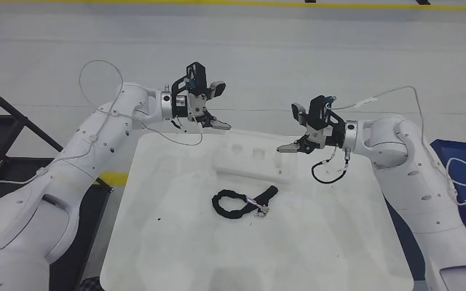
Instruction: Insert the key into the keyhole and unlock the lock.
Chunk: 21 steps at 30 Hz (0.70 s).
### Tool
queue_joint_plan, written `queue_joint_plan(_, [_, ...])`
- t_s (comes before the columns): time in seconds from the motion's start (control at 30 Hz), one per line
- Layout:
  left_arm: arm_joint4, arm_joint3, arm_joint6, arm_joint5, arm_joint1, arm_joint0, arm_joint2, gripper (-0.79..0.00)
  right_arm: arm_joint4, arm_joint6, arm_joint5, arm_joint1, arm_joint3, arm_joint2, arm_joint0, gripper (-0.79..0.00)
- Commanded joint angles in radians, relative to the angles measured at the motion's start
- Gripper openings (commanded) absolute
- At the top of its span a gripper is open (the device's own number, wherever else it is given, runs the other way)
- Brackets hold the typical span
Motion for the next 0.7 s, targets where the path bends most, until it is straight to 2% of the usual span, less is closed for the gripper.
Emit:
queue_joint_plan(0.0, [0.0,0.002,0.045,0.0,0.014,-0.032,0.066,0.0,0.013,-0.01,0.002,-0.001,0.007,-0.004,0.009,0.0])
queue_joint_plan(0.2, [0.026,-0.008,0.197,0.0,0.049,-0.119,0.218,0.0,0.03,-0.031,-0.004,-0.001,0.017,-0.009,0.014,0.0])
queue_joint_plan(0.67, [0.026,-0.008,0.197,0.0,0.049,-0.119,0.218,0.0,0.03,-0.031,-0.004,-0.001,0.017,-0.009,0.014,-0.001])
